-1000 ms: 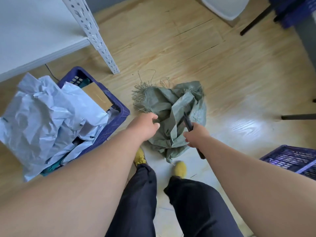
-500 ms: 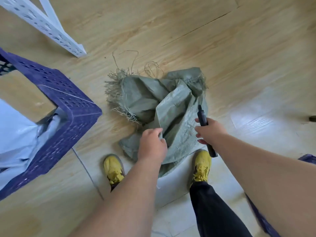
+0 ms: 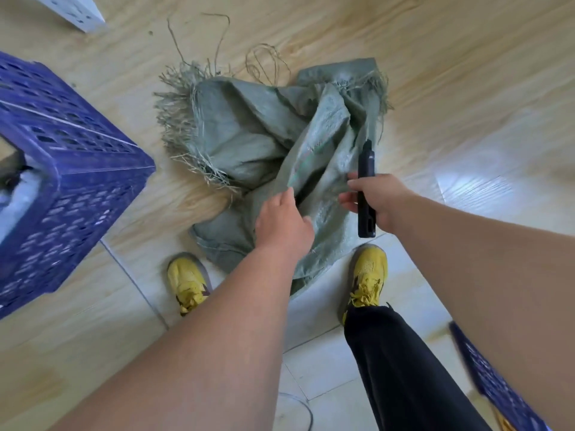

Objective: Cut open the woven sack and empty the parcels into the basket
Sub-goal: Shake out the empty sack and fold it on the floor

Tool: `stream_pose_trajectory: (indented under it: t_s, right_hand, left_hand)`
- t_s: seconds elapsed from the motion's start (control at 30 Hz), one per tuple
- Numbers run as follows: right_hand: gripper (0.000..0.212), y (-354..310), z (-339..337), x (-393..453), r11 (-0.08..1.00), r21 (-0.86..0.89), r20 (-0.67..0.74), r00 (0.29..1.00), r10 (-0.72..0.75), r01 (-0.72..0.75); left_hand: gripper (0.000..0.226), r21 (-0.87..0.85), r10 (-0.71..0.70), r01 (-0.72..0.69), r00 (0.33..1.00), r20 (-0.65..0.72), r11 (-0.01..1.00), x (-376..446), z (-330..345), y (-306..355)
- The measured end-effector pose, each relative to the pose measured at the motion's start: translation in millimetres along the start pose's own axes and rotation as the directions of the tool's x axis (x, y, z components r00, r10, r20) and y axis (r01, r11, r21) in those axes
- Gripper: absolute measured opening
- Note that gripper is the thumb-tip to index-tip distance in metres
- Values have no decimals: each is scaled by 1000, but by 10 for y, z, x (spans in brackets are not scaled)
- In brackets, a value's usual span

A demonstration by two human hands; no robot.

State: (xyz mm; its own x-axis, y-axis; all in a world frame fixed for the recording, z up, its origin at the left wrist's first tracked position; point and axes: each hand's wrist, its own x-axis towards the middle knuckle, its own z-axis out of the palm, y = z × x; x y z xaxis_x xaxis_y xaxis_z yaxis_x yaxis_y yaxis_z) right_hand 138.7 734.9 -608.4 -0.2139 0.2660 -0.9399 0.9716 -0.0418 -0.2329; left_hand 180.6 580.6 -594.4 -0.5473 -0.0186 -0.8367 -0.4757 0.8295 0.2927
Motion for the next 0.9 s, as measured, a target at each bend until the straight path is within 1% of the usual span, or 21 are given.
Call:
stream_pose_trajectory:
  t_s: [0.07,0.13,0.23,0.27,0.33,0.37,0.4,0.43,0.47,0.5,0.53,0.6,0.7,0.73,0.77,0.8,0.83,0.87,0.9]
  right_hand:
    - [24,3,-17,-246,997,-6,-34,996,-81,81]
    - [22,-15,10,-567,986,24,-68,984,-163,165]
    - [18,-75,88,-1122,958,88,-99,959,-266,275]
    - [23,-109,103,-1318,948,99,-112,950,-291,302]
    - [50,-222,91,-1728,939,56,-139,934,-329,340]
    - [59,-292,69,-1925,934,24,-141,926,-350,356]
    - [56,-378,42,-2131,924,-3,-130,916,-380,382]
    - [43,-464,8,-2320,911,-33,-114,904,-412,411]
    - [28,-557,-26,-2510,894,-69,-103,889,-447,442]
    - [17,-647,-62,-2697,873,-96,-93,869,-487,479]
    - [12,-730,-106,-2883,847,-115,-81,845,-528,519]
    - [7,-880,-204,-3238,781,-138,-45,784,-619,609]
    - [24,-1077,-381,-3793,690,-113,3,694,-720,715]
    - [26,-1128,-451,-3976,663,-99,14,668,-744,742]
    - [28,-1181,-529,-4174,638,-87,19,642,-767,765]
    - [29,-1234,-612,-4367,615,-73,19,618,-786,785]
    - [31,-1293,-699,-4564,600,-57,15,602,-799,798]
    - [33,-1358,-791,-4737,589,-43,8,590,-807,807]
    - [34,-1429,-890,-4918,575,-27,-2,576,-818,817]
  left_hand:
    - [57,-28,47,-47,999,-17,998,-301,-75,-4]
    - [50,-123,67,-74,996,-60,990,-607,-209,10]
    - [38,-306,-8,-33,991,-134,951,-1057,-515,111]
    - [33,-360,-37,-24,986,-161,933,-1191,-623,158]
    - [19,-470,-76,-29,976,-203,882,-1447,-873,292]
    - [14,-514,-91,-37,971,-221,857,-1568,-1010,377]
    - [14,-544,-101,-46,966,-237,838,-1695,-1155,471]
    - [19,-564,-101,-59,963,-248,823,-1831,-1313,572]
    - [28,-585,-90,-80,963,-255,807,-1960,-1464,668]
    - [40,-609,-75,-105,962,-263,787,-2084,-1618,754]
    - [50,-632,-68,-125,960,-272,765,-2198,-1767,826]
    - [60,-651,-53,-166,952,-302,741,-2392,-2049,940]
    - [67,-630,-31,-212,935,-353,747,-2709,-2440,1148]
    - [70,-617,-34,-236,919,-393,750,-2840,-2568,1220]
    - [72,-580,-39,-276,881,-471,766,-2997,-2700,1291]
    - [74,-510,-49,-316,813,-580,800,-3164,-2834,1350]
    - [75,-420,-57,-342,716,-696,840,-3349,-2978,1392]
    - [77,-330,-62,-343,604,-794,879,-3531,-3127,1416]
    - [80,-266,-75,-309,513,-855,913,-3692,-3274,1414]
